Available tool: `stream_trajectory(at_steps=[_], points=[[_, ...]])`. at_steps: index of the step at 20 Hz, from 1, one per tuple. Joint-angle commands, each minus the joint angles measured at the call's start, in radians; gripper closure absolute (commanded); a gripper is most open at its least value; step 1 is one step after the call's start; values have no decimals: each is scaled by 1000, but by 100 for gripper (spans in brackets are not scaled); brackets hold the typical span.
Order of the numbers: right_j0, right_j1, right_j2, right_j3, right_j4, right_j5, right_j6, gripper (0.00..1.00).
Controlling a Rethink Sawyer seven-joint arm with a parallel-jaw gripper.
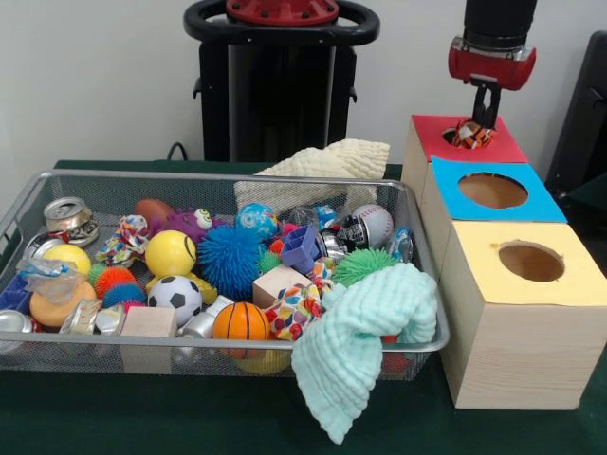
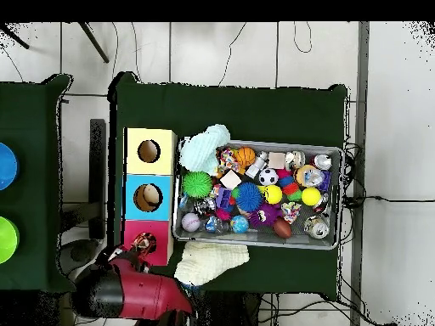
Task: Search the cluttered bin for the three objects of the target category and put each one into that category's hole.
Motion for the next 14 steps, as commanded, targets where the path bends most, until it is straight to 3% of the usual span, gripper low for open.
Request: stream_trajectory(at_steps=[1,8,14], points=[[-37,20,-22,114,-33,-11,150,100],[-55,25,-30,141,-47,-61,146,100],[23,22,-82,99,-10,-37,182,100]])
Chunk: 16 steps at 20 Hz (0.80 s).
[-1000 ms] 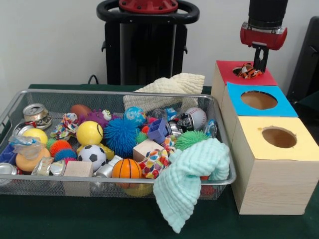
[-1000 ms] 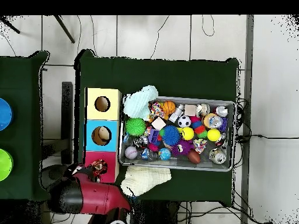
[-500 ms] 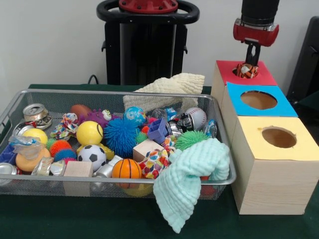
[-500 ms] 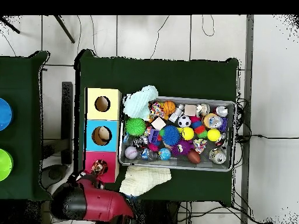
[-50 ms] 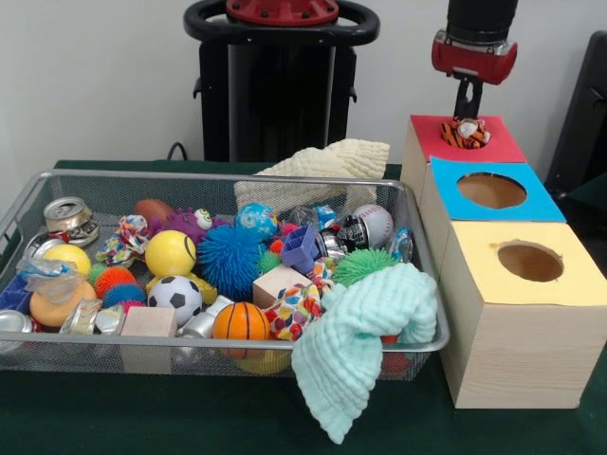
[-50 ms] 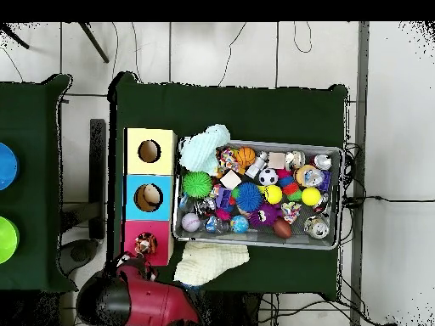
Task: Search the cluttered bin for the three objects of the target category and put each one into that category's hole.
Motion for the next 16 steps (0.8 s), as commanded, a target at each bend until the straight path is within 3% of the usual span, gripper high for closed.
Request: stream_trajectory(at_steps=[1,12,16], points=[[37,38,-68,39,-5,-12,184,100],[148,79,-159,-92,41,68,203,100],[194,70,-226,-155,40,147,211,100]])
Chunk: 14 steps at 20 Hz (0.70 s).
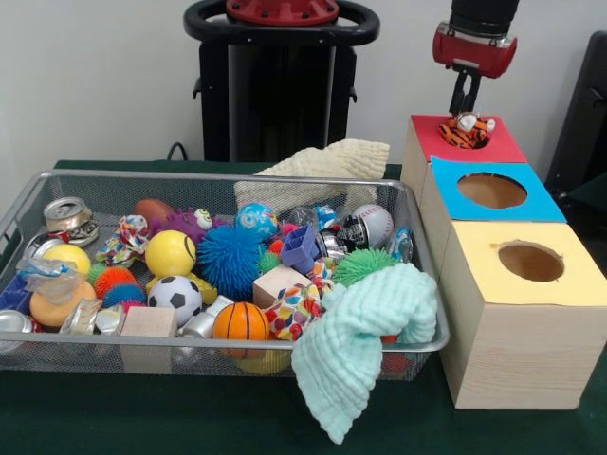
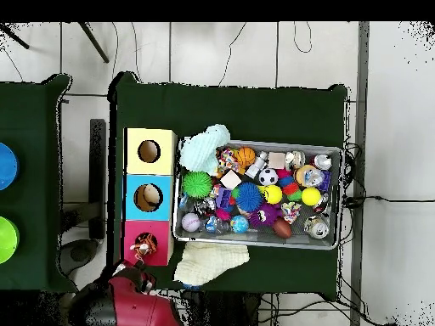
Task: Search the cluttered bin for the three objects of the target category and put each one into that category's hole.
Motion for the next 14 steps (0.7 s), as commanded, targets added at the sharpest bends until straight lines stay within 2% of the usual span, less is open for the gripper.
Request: stream_trajectory(at_steps=[1,10,14], points=[[37,50,-98,-139,40,157,209,100],[41,34,-141,-209,17,250,194,100],[29,36,-149,-220,10,231,183,100]])
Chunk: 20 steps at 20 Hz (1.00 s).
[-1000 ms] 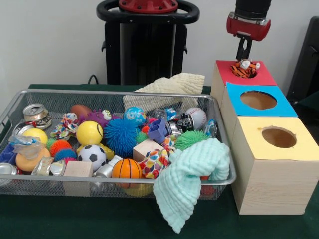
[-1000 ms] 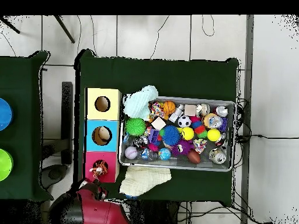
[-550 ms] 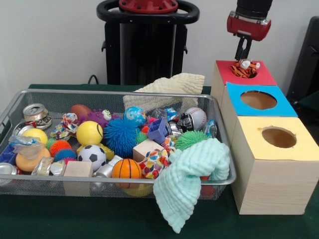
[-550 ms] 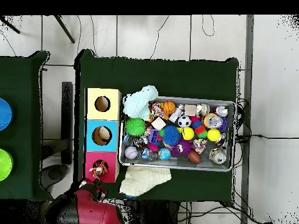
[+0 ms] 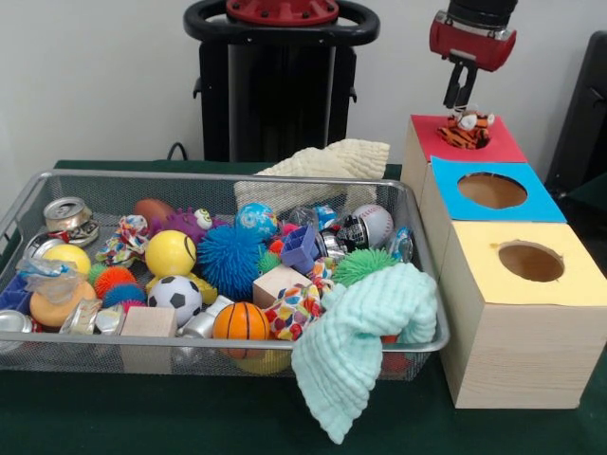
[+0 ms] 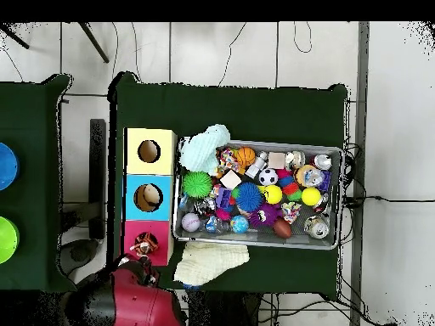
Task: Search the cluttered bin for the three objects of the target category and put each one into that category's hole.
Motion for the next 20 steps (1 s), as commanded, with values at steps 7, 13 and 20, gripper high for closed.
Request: stream_trajectory(at_steps=[7,13,20], points=[[-58,65,-16,-151,16,23,168,100],[-65,78,-6,-184,24,27,178,100],[-83,103,16,-191,29,-10,178,100]])
